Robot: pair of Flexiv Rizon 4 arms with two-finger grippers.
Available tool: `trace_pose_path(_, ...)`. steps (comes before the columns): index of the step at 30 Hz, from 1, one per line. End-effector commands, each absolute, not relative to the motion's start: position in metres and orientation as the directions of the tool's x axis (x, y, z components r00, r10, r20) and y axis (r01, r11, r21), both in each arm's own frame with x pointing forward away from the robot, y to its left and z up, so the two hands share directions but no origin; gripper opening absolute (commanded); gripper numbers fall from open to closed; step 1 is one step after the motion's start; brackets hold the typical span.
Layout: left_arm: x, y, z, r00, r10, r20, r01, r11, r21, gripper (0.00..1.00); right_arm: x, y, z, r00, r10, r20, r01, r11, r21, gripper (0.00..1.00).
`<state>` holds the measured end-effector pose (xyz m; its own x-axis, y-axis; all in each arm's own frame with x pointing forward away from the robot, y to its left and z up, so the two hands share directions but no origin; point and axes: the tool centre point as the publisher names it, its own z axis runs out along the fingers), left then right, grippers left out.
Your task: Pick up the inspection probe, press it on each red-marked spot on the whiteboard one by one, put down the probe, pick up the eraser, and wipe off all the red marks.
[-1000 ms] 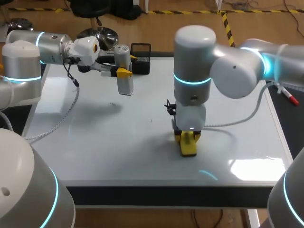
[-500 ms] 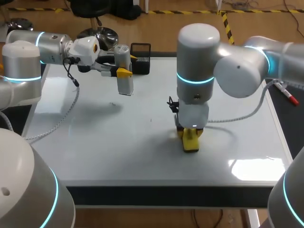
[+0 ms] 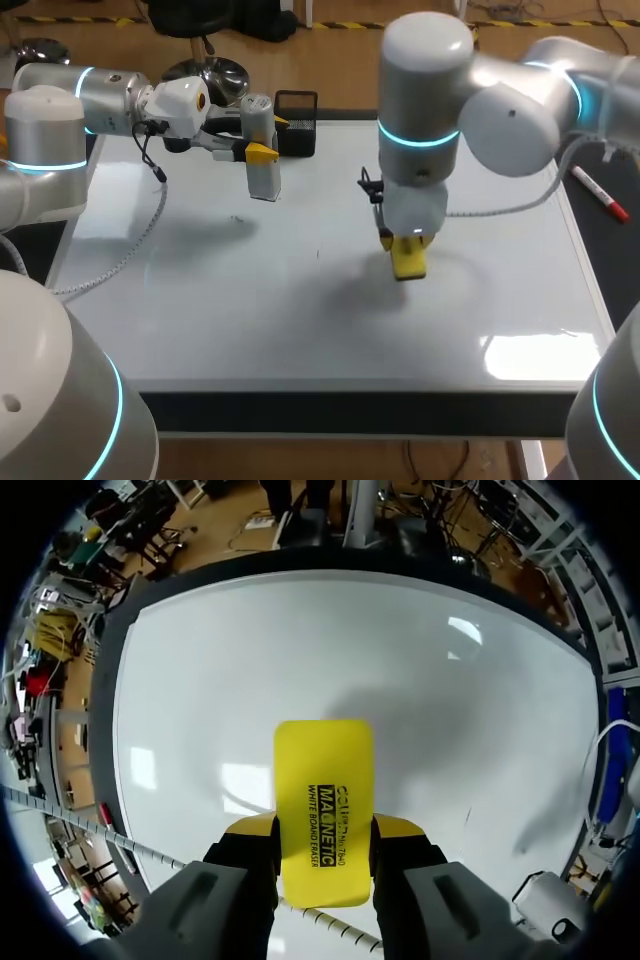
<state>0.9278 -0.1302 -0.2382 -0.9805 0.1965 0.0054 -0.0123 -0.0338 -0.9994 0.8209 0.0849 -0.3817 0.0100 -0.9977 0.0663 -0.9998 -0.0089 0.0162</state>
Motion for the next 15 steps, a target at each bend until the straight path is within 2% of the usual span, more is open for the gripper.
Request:
trace_pose_path(1, 0.927, -0.130, -0.237, -0.981, 0.194, 0.004, -0.010, -0.033, -0.999, 0.00, 0.833, 0.079, -0.373, 0.013, -0.997, 0.075, -1.000, -0.012, 0.017, 0.00)
trace_pose_path(15, 0.927, -0.130, -0.237, -0.981, 0.194, 0.004, -0.010, -0.033, -0.999, 0.00, 0.877, 0.068, -0.365, -0.001, -0.996, 0.085, -1.000, 0.000, -0.017, 0.00)
